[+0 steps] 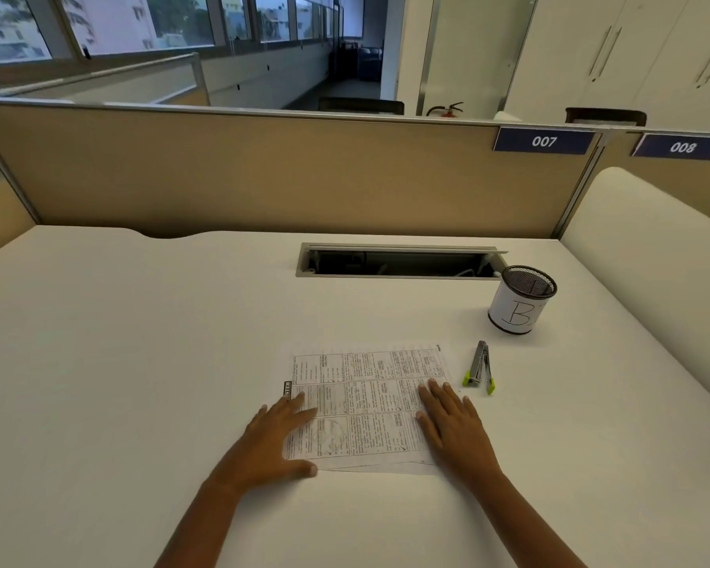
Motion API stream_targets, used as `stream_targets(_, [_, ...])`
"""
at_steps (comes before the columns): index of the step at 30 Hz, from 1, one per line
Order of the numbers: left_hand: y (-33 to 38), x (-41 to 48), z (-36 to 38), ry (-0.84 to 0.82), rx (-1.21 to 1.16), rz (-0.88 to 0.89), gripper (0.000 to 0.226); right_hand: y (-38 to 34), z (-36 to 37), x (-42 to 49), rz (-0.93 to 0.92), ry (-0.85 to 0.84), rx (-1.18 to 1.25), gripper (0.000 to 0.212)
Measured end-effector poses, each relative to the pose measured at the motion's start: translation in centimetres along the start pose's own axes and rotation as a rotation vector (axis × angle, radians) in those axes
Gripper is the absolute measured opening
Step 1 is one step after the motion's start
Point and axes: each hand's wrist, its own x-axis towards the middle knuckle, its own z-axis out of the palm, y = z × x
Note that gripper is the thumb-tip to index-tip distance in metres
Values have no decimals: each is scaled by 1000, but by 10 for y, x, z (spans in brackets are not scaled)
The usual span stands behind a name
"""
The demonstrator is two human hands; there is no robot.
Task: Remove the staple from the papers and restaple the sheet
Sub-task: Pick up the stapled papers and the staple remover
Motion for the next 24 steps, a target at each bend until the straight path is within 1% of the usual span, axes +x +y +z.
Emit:
stream_targets(2, [-5, -2, -1, 4, 18, 29, 83, 1, -2, 0, 0, -11, 10, 51])
stream_targets(4, [-6, -5, -2, 19, 85, 73, 77, 1, -3, 0, 5, -20, 12, 50])
stream_targets(6, [-3, -9, -4, 77, 134, 126, 68, 0, -5, 1, 15, -40, 12, 51])
stream_targets(7, [0, -11, -5, 141, 186, 183, 59, -1, -7, 2, 17, -56, 12, 51])
stream_targets(9, [6, -13, -3, 274, 291, 314, 31, -6, -10, 2, -3, -93, 6, 52])
stream_targets(10, [8, -15, -2, 314, 324, 358, 24, -10, -12, 1, -38, -109, -2, 53])
stream_targets(12, [10, -15, 0, 404, 388, 389, 48, -22, -13, -3, -145, -109, 0, 54])
stream_targets(13, [11, -14, -1, 436, 409, 378, 56, -28, -13, -6, -203, -102, 19, 55])
stream_targets(14, [12, -14, -1, 466, 421, 366, 59, -36, -13, -8, -255, -95, 41, 55])
stream_targets(17, [20, -10, -8, 554, 422, 386, 55, -55, -16, -16, -386, -63, 62, 57])
stream_targets(18, [24, -8, -12, 591, 414, 402, 52, -60, -18, -17, -433, -10, 28, 54])
stream_targets(20, [34, -6, -22, 614, 409, 433, 49, -69, -25, -15, -511, 164, -1, 36])
stream_targets(21, [38, -5, -28, 633, 418, 439, 48, -71, -28, -14, -517, 228, 15, 27])
stream_targets(22, [42, -5, -33, 660, 403, 432, 46, -73, -31, -12, -501, 276, 37, 23])
stream_targets(23, [46, -3, -38, 708, 337, 403, 42, -74, -35, -9, -474, 300, 72, 20])
stream_targets(24, [49, -2, -44, 790, 230, 345, 34, -74, -41, -6, -432, 316, 116, 15])
